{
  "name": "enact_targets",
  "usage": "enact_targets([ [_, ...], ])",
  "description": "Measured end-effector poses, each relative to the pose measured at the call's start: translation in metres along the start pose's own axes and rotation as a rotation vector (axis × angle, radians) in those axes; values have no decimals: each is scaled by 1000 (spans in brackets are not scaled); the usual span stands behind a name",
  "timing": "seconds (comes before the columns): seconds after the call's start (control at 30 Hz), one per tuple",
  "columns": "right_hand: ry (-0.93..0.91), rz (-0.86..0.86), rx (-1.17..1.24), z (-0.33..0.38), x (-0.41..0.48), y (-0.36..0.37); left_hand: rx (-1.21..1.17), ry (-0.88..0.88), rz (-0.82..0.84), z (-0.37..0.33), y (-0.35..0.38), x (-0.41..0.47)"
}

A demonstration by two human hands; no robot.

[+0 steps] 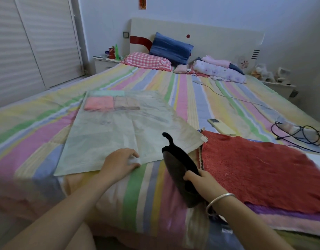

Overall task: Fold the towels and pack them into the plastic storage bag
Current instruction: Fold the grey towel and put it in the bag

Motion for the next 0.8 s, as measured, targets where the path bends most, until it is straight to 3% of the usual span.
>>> enact_targets([
  [0.2,69,37,141,-8,-3,-2,-50,-47,70,11,-9,17],
  [0.47,72,60,150,-12,-1,-2,-136,4,237,17,-21,23],
  [0.67,78,53,161,-12,-4,-4,-270,-17,168,21,-28,16],
  [0.73,82,48,152,-11,-4,-4,-268,-9,140,25,-27,15],
  [0.8,78,46,146,-10,-5,-4,-146,106,79,22,-27,12],
])
Point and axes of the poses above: each hand's wrist, its own x-axis towards the middle knuckle, its own y-axis out of the palm, z = x × y, the point moved 5 cm from there along x, towards the middle knuckle, and after that the axes turned 7 degrees about -x, right-handed, at the moved point
